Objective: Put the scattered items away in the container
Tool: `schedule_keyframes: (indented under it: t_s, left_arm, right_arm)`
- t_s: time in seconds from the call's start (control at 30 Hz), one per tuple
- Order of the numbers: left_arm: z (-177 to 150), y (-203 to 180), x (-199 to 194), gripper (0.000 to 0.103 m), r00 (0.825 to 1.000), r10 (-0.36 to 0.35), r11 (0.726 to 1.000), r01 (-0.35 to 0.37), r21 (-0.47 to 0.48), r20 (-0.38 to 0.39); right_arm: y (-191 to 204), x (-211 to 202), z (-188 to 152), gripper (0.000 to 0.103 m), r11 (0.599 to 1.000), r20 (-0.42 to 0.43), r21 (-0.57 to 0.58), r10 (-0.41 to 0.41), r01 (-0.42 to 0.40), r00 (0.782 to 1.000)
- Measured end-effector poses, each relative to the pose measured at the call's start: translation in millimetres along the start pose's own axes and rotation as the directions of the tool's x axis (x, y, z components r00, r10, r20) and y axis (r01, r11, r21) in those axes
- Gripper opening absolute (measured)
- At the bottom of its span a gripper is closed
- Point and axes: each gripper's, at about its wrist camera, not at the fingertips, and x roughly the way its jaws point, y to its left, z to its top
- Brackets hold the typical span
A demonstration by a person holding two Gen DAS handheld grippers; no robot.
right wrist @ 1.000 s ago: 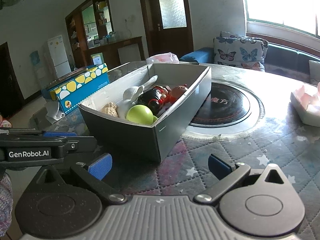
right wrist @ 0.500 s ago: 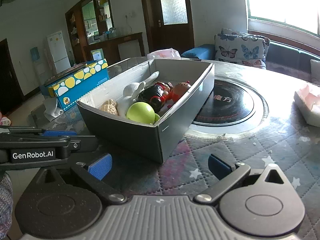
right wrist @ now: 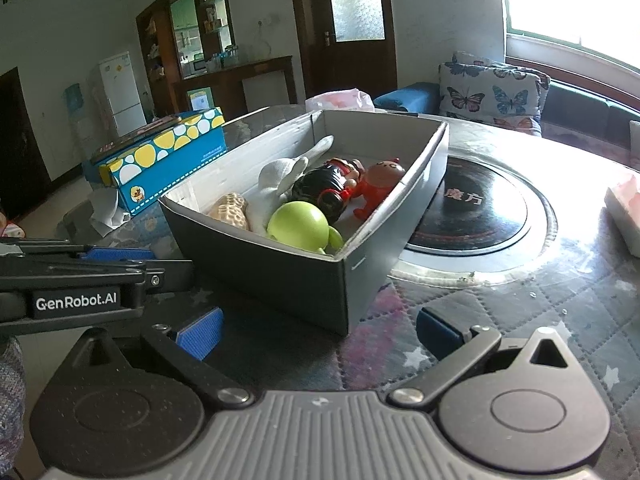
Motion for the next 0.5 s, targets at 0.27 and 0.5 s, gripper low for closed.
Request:
schedule_keyframes:
  t_s: [0.27, 0.5]
  left_arm:
    - [1.8, 1.5, 3.9, 0.041, 1.000, 0.018, 1.000, -0.018, 0.010, 0.001]
    - [4.7, 3.8, 6.7, 0.041, 0.999, 0.038, 0.999, -0.038, 0.019, 0.008]
  right_arm:
    - [5.9, 7.0, 2.3, 0.103, 1.000, -0.011, -0.005, 0.003, -0.003, 1.000]
    - [9.7, 13.0, 3.3, 0.103, 1.000, -0.019, -0.011, 0.010, -0.011, 1.000]
